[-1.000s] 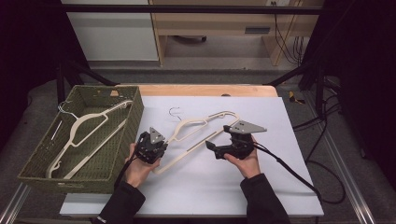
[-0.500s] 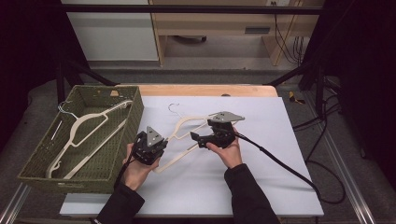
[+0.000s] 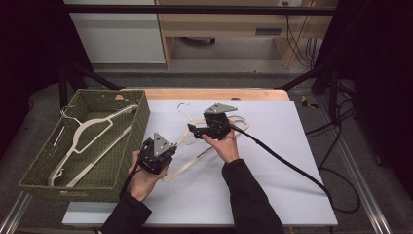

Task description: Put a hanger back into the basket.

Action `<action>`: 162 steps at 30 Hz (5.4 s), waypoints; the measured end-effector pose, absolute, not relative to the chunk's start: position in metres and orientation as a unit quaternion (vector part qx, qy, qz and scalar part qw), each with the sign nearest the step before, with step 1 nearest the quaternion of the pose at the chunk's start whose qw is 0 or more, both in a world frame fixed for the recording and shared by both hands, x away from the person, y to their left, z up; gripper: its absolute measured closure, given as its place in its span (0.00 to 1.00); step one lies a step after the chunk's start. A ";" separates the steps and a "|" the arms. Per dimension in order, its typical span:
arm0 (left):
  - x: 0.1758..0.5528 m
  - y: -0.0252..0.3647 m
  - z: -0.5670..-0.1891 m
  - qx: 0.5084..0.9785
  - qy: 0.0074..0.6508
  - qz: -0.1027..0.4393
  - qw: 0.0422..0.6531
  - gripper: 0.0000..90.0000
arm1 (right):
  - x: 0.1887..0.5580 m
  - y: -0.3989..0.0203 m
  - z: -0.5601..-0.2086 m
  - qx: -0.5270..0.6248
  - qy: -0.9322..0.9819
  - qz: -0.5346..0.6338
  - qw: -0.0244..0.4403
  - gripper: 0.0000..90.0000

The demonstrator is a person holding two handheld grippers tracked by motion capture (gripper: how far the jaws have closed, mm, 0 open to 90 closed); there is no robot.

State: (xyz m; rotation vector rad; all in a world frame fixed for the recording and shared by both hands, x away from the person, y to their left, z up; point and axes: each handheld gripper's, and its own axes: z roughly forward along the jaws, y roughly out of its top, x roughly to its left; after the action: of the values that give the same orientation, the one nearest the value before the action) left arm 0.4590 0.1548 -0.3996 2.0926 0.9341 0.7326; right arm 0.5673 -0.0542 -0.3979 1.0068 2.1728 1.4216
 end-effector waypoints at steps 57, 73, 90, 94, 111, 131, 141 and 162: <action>0.459 0.152 -0.407 0.830 0.351 0.248 0.354 0.87 | 0.610 -0.023 -0.414 0.373 0.797 0.439 0.179 0.99; 0.525 0.144 -0.430 0.803 0.392 0.127 0.431 0.51 | 0.590 -0.035 -0.411 0.340 0.791 0.466 0.203 0.99; 0.520 0.137 -0.427 0.790 0.379 0.054 0.478 0.96 | 0.559 -0.055 -0.395 0.329 0.782 0.492 0.196 0.84; 0.505 0.130 -0.417 0.798 0.362 0.093 0.473 0.97 | 0.537 -0.071 -0.386 0.321 0.780 0.503 0.186 0.72; 0.465 0.152 -0.351 0.801 0.325 0.148 0.480 0.97 | 0.449 -0.170 -0.378 0.335 0.732 0.560 0.196 0.11; 0.448 0.209 -0.277 0.807 0.301 0.186 0.473 0.97 | 0.423 -0.223 -0.391 0.369 0.719 0.547 0.220 0.03; 0.448 0.259 -0.260 0.797 0.320 0.212 0.467 0.97 | 0.416 -0.236 -0.391 0.374 0.714 0.546 0.227 0.02; 0.473 0.370 -0.276 0.778 0.384 0.234 0.438 0.97 | 0.416 -0.236 -0.393 0.378 0.717 0.541 0.223 0.02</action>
State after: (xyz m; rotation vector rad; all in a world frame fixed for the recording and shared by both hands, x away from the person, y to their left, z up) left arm 0.4734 0.3703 -0.2758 1.9355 0.9548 0.5821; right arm 0.4159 -0.2355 -0.3931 1.0431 1.9810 1.4945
